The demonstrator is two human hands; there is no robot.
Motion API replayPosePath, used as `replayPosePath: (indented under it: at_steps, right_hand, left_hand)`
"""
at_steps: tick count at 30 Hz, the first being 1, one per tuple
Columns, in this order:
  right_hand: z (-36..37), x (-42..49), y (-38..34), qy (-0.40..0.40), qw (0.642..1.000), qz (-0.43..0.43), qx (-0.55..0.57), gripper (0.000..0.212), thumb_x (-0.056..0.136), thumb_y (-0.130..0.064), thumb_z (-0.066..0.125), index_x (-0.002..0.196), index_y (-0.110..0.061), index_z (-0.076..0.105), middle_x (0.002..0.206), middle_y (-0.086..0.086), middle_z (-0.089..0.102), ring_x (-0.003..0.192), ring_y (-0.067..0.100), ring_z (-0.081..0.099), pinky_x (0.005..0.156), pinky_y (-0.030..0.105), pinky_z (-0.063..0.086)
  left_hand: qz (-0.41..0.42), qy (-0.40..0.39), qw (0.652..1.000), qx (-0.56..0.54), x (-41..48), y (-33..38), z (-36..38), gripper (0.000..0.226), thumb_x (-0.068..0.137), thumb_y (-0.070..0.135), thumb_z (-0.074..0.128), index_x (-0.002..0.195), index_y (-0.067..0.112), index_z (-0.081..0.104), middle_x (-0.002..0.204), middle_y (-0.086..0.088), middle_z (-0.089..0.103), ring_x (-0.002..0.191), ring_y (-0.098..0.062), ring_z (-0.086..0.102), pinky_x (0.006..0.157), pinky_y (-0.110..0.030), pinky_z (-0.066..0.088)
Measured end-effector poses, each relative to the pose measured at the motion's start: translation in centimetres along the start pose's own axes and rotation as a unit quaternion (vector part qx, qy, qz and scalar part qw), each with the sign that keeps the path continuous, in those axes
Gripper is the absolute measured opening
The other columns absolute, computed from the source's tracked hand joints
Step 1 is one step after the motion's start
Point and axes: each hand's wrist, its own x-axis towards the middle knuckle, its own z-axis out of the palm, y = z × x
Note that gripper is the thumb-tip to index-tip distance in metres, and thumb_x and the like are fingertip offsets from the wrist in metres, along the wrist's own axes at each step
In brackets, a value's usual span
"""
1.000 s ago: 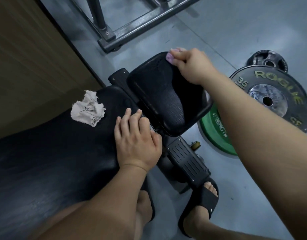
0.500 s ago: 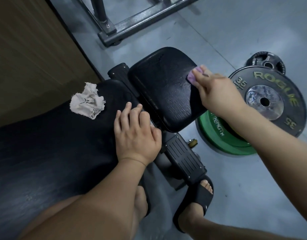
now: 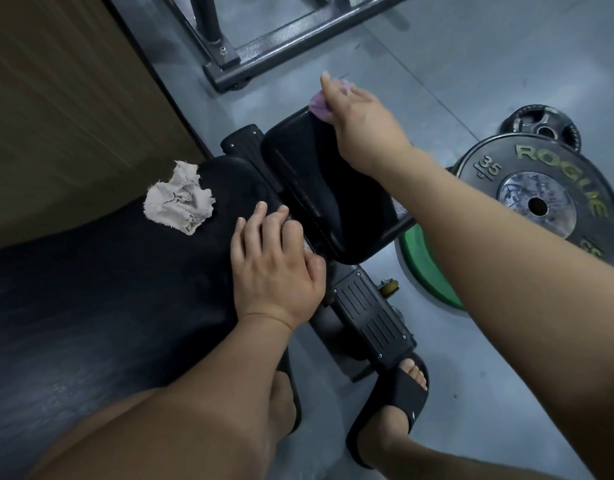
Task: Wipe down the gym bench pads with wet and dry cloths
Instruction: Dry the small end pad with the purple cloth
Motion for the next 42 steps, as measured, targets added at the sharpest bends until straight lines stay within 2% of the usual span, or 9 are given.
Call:
replayPosePath:
  at_steps: [2, 4, 7, 10, 16, 21, 33, 37, 42]
  right_hand:
    - [-0.5, -1.9, 0.8, 0.0, 1.0, 0.012, 0.026, 0.061, 0.1, -0.009, 0.044, 0.158, -0.01, 0.023, 0.136, -0.001, 0.061, 0.133, 0.023, 0.05, 0.109, 0.034, 0.045]
    - [-1.5, -4.4, 0.8, 0.003, 1.0, 0.007, 0.015, 0.045, 0.101, -0.011, 0.041, 0.145, -0.012, 0.036, 0.129, 0.001, 0.058, 0.121, 0.025, 0.053, 0.1, 0.039, 0.05]
    - [-3.1, -9.0, -0.2, 0.031, 0.996, -0.05, -0.064, 0.025, 0.092, 0.005, 0.044, 0.114, -0.005, 0.05, 0.114, 0.012, 0.054, 0.108, 0.03, 0.051, 0.101, 0.032, 0.04]
    - [-3.4, -12.2, -0.7, 0.026, 0.994, -0.065, -0.081, 0.023, 0.092, 0.005, 0.045, 0.109, -0.008, 0.052, 0.12, 0.01, 0.055, 0.116, 0.027, 0.05, 0.106, 0.025, 0.036]
    - [-2.1, -5.1, -0.7, 0.022, 0.996, -0.043, -0.07, 0.023, 0.085, 0.003, 0.041, 0.095, -0.017, 0.046, 0.102, 0.008, 0.052, 0.1, 0.03, 0.051, 0.096, 0.034, 0.04]
    - [-0.4, -0.2, -0.3, 0.025, 0.997, 0.011, -0.066, 0.023, 0.095, -0.002, 0.049, 0.116, 0.0, 0.056, 0.119, 0.019, 0.06, 0.115, 0.033, 0.056, 0.106, 0.031, 0.034]
    - [-4.6, -14.0, -1.9, 0.03, 0.995, -0.067, -0.063, 0.034, 0.089, 0.004, 0.053, 0.121, 0.002, 0.065, 0.132, 0.017, 0.064, 0.126, 0.031, 0.055, 0.115, 0.018, 0.026]
    - [-4.7, -8.8, -0.6, 0.022, 0.998, -0.018, -0.056, 0.011, 0.096, -0.006, 0.044, 0.09, -0.016, 0.043, 0.1, 0.014, 0.057, 0.095, 0.035, 0.057, 0.082, 0.029, 0.036]
    - [-3.7, -12.2, -4.8, 0.01, 0.994, -0.108, -0.018, 0.028, 0.089, 0.004, 0.04, 0.096, -0.013, 0.061, 0.11, 0.007, 0.061, 0.111, 0.028, 0.058, 0.1, 0.039, 0.047]
  left_hand:
    - [0.0, 0.003, 1.0, 0.001, 0.0, 0.0, 0.0, 0.025, 0.084, 0.026, 0.053, 0.103, 0.011, 0.06, 0.136, -0.01, 0.058, 0.142, -0.035, 0.04, 0.119, -0.054, 0.025]
    - [-0.002, 0.002, 1.0, -0.002, 0.0, 0.1, -0.1, 0.026, 0.083, 0.026, 0.052, 0.103, 0.01, 0.059, 0.135, -0.01, 0.058, 0.141, -0.035, 0.04, 0.119, -0.055, 0.025]
    - [-0.003, 0.0, 1.0, -0.004, 0.0, 0.1, -0.2, 0.027, 0.083, 0.025, 0.052, 0.103, 0.01, 0.059, 0.136, -0.01, 0.057, 0.142, -0.034, 0.039, 0.119, -0.054, 0.024]
    - [-0.003, -0.001, 1.0, 0.001, 0.0, 0.1, -0.2, 0.027, 0.083, 0.025, 0.052, 0.104, 0.011, 0.06, 0.136, -0.01, 0.057, 0.142, -0.034, 0.039, 0.119, -0.054, 0.024]
    - [-0.004, 0.004, 1.0, -0.001, 0.1, 0.1, 0.0, 0.027, 0.083, 0.025, 0.053, 0.104, 0.011, 0.06, 0.135, -0.01, 0.058, 0.142, -0.034, 0.04, 0.119, -0.054, 0.024]
    - [-0.001, 0.007, 1.0, 0.001, 0.0, 0.0, 0.0, 0.026, 0.083, 0.026, 0.053, 0.103, 0.011, 0.06, 0.136, -0.01, 0.058, 0.142, -0.034, 0.04, 0.119, -0.054, 0.024]
    - [0.0, 0.006, 1.0, -0.001, 0.0, 0.1, -0.2, 0.027, 0.084, 0.026, 0.052, 0.105, 0.011, 0.06, 0.136, -0.01, 0.057, 0.142, -0.034, 0.039, 0.119, -0.054, 0.024]
    - [0.0, 0.005, 1.0, -0.005, 0.0, 0.0, -0.2, 0.027, 0.084, 0.026, 0.052, 0.105, 0.011, 0.06, 0.137, -0.009, 0.057, 0.142, -0.034, 0.039, 0.119, -0.054, 0.024]
    - [0.0, 0.007, 1.0, -0.008, 0.1, 0.0, -0.1, 0.026, 0.082, 0.026, 0.054, 0.103, 0.012, 0.06, 0.136, -0.009, 0.058, 0.141, -0.034, 0.04, 0.118, -0.054, 0.025]
